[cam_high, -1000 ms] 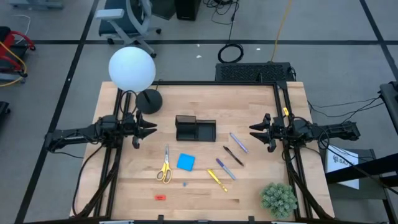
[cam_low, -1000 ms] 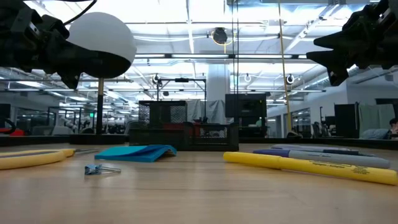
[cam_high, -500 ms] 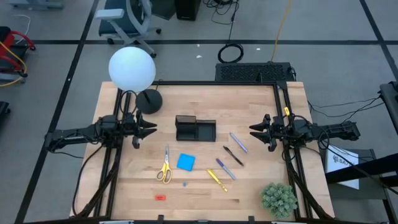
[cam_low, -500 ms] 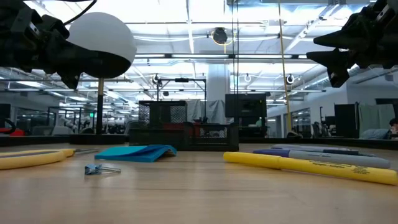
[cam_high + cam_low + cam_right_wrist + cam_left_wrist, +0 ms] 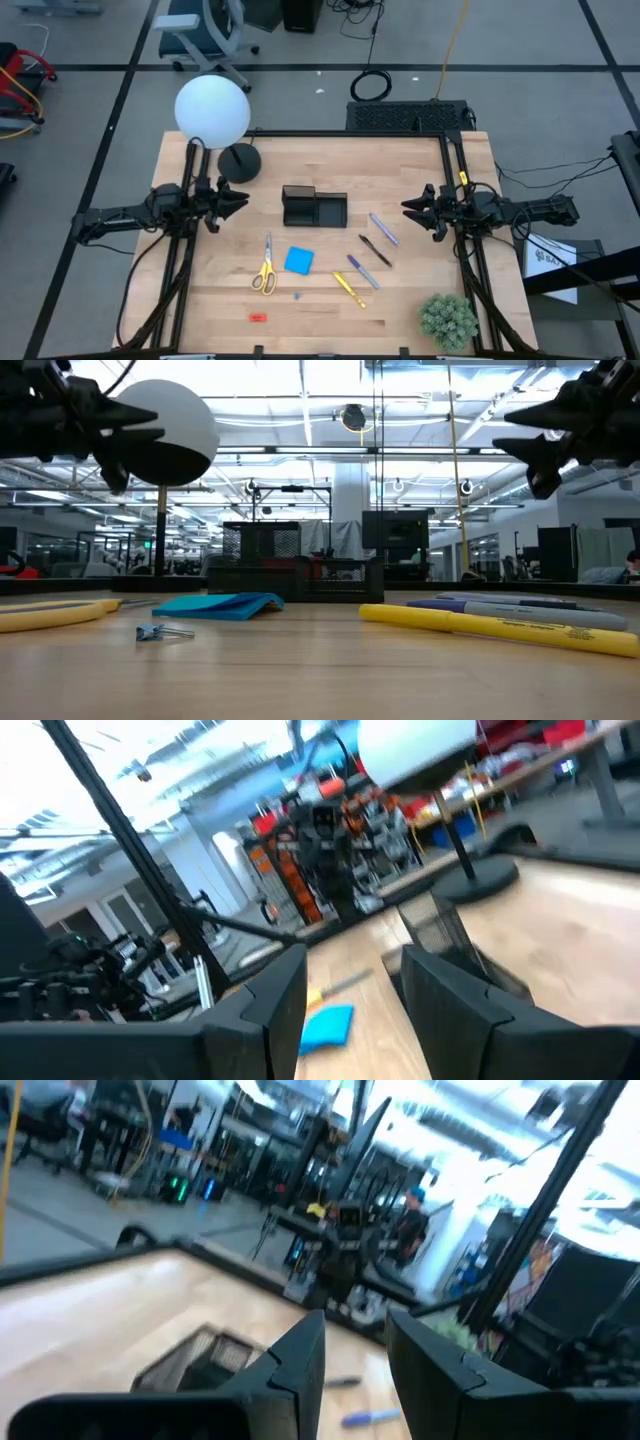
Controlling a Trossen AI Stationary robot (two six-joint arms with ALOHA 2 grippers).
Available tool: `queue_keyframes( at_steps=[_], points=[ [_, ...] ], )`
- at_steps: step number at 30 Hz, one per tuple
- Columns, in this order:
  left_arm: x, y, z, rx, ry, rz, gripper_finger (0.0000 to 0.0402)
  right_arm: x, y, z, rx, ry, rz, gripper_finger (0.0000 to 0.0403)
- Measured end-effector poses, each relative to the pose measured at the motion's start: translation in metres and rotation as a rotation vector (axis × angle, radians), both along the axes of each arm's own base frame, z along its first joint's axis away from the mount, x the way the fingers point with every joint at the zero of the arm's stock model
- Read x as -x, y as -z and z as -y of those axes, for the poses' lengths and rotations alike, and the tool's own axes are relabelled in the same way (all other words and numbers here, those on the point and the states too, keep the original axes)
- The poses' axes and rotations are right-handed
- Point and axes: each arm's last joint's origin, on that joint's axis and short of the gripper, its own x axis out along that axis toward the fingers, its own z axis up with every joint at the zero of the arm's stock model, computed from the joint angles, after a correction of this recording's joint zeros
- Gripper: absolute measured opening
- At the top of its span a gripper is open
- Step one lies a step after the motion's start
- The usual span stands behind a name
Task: Pick and place office supplies into organizer
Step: Put the purple pen into the black mesh desk organizer
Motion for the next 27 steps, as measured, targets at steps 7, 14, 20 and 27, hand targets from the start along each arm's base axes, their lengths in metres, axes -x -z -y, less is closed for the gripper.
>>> queue_keyframes(
  at_steps=[7,14,20,27],
  points=[
    [0.006,-0.028,0.002,-0.067,0.043,0.121,0.0115,0.005,-0.022,-0.001,0.068,-0.036,0.214,0.0155],
    [0.017,-0.105,0.004,-0.202,0.008,0.183,0.0115,0.017,-0.073,-0.003,0.205,-0.105,0.336,0.0155],
    [0.006,-0.176,0.004,-0.287,0.035,0.199,0.0115,0.014,-0.127,-0.004,0.293,-0.110,0.374,0.0155],
    [-0.036,-0.241,-0.002,-0.262,0.047,0.051,0.0115,-0.011,-0.186,-0.009,0.360,-0.168,0.334,0.0155]
  ],
)
